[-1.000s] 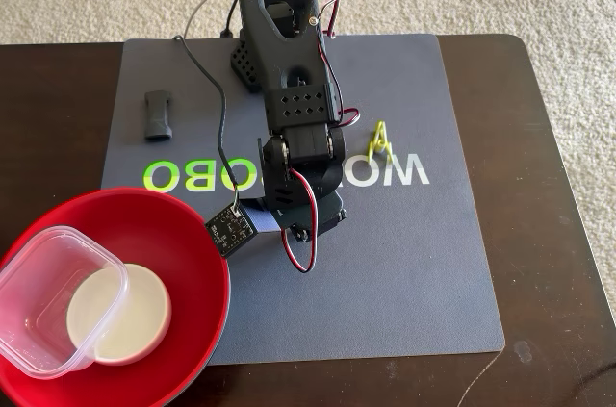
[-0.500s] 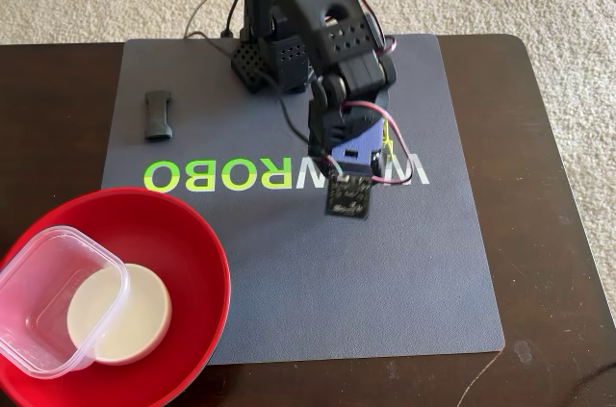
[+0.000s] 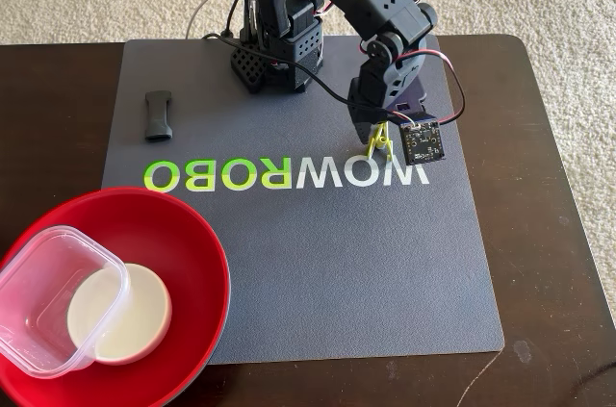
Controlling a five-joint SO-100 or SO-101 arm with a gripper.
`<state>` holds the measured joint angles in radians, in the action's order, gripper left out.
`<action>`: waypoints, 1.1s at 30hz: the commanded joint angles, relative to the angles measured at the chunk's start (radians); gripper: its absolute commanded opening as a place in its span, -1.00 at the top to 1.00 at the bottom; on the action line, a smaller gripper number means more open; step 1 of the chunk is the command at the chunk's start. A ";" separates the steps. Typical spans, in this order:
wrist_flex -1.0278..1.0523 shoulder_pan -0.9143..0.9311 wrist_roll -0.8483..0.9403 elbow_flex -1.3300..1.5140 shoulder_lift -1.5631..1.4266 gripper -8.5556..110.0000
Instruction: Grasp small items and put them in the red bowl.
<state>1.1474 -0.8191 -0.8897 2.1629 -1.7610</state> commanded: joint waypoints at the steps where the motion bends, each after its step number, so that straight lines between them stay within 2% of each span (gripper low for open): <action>1: -0.023 -0.051 0.034 -0.002 0.015 0.28; 9: -0.049 0.000 0.034 -0.005 0.061 0.38; 15: -0.052 0.021 0.058 0.003 0.066 0.74; 19: -0.060 0.051 0.058 0.003 0.091 0.85; 27: -0.074 0.081 0.061 0.005 0.087 0.85; 33: -0.063 0.132 0.081 -0.012 -0.029 0.85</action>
<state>1.0830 -0.7440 -0.8222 2.1690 -1.6997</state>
